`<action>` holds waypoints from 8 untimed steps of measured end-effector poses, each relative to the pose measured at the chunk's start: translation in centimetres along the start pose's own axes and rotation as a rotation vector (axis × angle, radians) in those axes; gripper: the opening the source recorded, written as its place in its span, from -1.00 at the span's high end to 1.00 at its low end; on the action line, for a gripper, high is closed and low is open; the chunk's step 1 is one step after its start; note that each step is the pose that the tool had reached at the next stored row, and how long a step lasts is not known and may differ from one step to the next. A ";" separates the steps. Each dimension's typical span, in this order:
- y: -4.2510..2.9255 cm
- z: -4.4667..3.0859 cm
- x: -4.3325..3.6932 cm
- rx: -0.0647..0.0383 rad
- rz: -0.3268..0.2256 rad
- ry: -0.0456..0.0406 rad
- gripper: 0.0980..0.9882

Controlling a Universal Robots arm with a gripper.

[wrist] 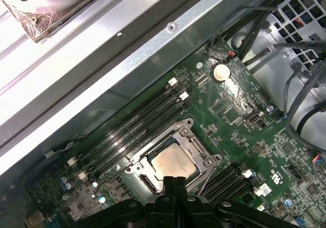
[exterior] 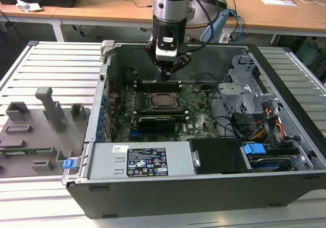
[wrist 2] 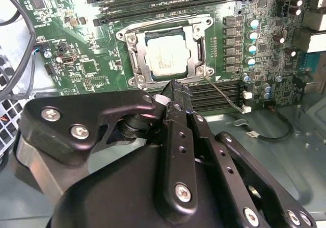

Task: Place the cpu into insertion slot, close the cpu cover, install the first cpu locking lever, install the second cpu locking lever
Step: 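Install the first cpu locking lever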

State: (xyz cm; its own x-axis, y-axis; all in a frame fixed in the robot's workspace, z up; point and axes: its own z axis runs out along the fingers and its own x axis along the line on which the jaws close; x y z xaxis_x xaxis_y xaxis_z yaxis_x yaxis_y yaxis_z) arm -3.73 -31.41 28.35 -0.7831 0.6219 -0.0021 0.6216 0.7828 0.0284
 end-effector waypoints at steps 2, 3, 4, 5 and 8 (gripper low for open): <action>0.00 0.00 0.00 0.000 -0.011 0.0003 0.98; 0.00 0.00 0.00 0.000 -0.014 0.0004 0.98; 0.00 0.00 0.00 0.000 -0.018 0.0005 0.98; 0.00 0.00 0.00 0.000 -0.024 0.0007 0.98; 0.00 0.00 0.00 0.000 -0.035 0.0010 0.98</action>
State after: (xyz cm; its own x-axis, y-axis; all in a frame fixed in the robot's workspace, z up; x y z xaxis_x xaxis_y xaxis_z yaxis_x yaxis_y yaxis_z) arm -3.73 -31.41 28.35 -0.8041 0.5945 -0.0021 0.5942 0.8038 0.0283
